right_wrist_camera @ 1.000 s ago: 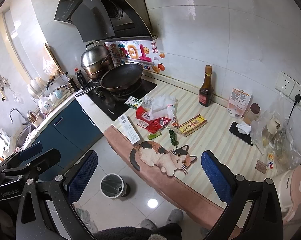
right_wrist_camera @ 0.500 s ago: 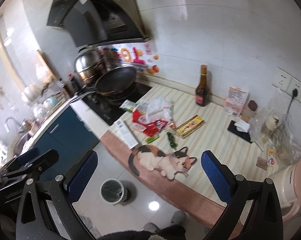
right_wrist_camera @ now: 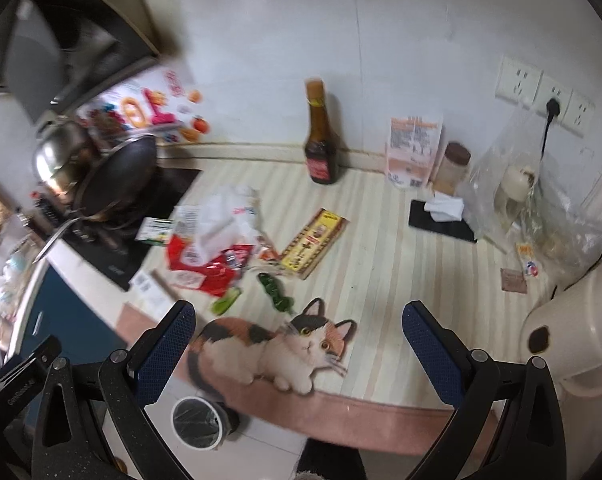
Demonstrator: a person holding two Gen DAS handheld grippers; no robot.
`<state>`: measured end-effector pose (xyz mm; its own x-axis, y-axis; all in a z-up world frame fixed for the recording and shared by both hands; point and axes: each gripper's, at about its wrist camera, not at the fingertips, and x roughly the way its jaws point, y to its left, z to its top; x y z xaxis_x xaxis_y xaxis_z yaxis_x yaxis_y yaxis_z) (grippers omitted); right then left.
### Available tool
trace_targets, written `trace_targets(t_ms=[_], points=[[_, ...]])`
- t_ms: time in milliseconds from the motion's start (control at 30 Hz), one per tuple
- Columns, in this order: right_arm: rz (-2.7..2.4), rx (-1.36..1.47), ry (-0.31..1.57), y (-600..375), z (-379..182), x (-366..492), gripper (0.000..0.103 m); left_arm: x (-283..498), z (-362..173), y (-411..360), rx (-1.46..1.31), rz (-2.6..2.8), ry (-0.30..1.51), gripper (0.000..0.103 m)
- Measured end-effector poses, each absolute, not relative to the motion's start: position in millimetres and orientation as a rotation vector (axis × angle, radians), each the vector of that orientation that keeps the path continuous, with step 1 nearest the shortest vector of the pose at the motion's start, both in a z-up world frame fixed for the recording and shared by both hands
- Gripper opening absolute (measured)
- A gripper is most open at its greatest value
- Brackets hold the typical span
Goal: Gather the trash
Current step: 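Grasp the white barcode box with left tool while right tool grasps yellow spice box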
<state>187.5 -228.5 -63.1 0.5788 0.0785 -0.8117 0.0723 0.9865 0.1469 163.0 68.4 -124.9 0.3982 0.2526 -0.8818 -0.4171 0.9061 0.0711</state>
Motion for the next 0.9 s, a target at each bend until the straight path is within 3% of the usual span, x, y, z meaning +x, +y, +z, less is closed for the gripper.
trace_targets(t_ms=[333,433,567,633,667,700,733,800,900], points=[[-0.139,0.192,1.184,-229,-215,355,0.103,286,-283,108,-0.364,0.476,1.461,0.101],[-0.197,0.21,1.246,-234,-253,386,0.103,302,-319,110,-0.469,0.44,1.548,0.087],[-0.241,0.293,1.348,-239,-303,422,0.103,311,-351,109,-0.553,0.434,1.614,0.083],[-0.249,0.339,1.394,-238,-325,436,0.103,313,-360,109,-0.572,0.442,1.626,0.072],[-0.253,0.342,1.399,-237,-329,439,0.102,312,-363,108,-0.568,0.445,1.629,0.057],[-0.266,0.321,1.395,-234,-335,445,0.099,314,-367,108,-0.56,0.447,1.632,0.049],[-0.282,0.276,1.385,-230,-339,449,0.096,312,-367,105,-0.546,0.438,1.63,0.049],[-0.29,0.199,1.386,-224,-347,456,0.079,312,-364,98,-0.469,0.41,1.621,0.048],[-0.223,0.162,1.374,-222,-349,456,0.071,305,-359,78,-0.219,0.367,1.617,0.047]])
